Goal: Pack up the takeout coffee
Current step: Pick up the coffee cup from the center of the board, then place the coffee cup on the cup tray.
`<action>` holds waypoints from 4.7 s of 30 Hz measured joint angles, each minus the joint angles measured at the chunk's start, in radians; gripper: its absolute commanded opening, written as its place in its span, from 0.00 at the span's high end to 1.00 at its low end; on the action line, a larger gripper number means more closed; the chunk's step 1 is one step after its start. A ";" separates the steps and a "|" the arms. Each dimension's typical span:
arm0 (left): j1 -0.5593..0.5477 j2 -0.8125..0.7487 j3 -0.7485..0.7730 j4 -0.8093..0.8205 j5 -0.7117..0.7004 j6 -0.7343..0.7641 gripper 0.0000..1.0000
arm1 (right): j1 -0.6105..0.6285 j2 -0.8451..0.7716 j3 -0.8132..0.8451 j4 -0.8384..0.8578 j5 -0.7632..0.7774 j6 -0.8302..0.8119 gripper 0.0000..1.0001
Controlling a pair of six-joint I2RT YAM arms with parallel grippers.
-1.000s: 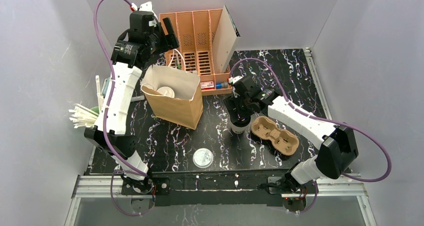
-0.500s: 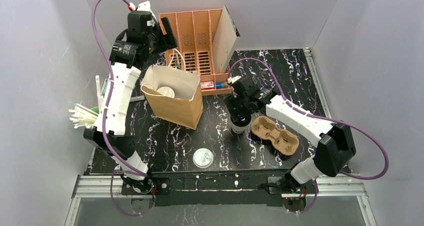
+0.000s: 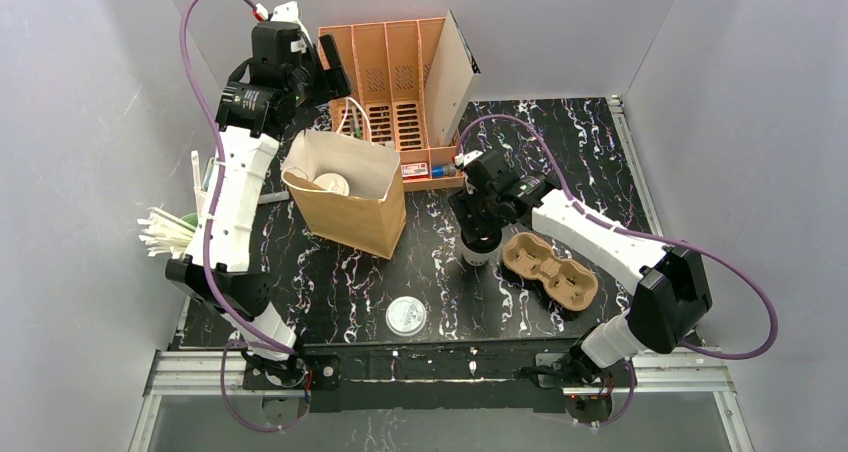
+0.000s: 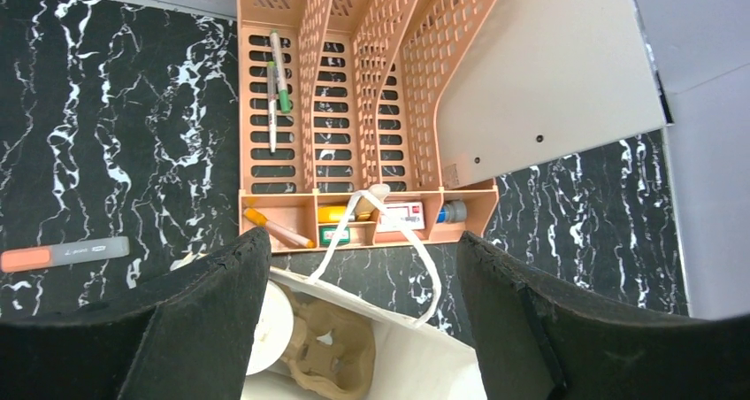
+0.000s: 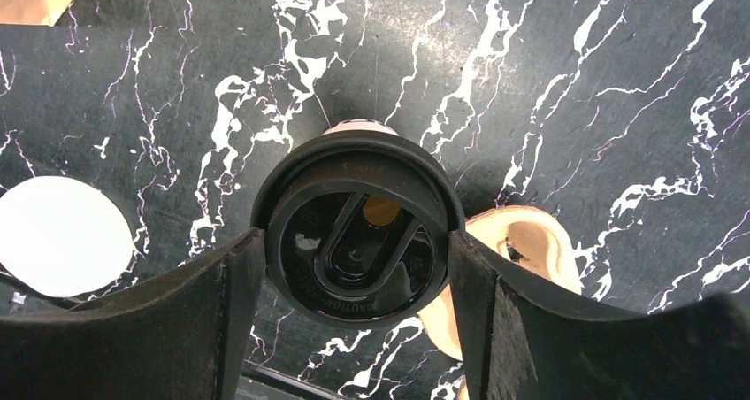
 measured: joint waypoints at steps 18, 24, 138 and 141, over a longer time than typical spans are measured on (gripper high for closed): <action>0.351 -0.064 -0.127 -0.196 0.227 0.087 0.28 | 0.000 -0.011 0.402 -0.220 0.004 -0.056 0.39; 0.351 -0.077 -0.217 -0.229 0.365 0.139 0.35 | 0.000 -0.008 0.562 -0.258 -0.004 -0.091 0.39; -0.386 -0.170 -0.417 0.185 0.420 0.228 1.00 | 0.265 -0.500 -0.358 0.345 0.402 -0.098 0.64; -0.389 -0.172 -0.441 0.198 0.422 0.226 1.00 | 0.232 -0.501 -0.358 0.349 0.385 -0.092 0.65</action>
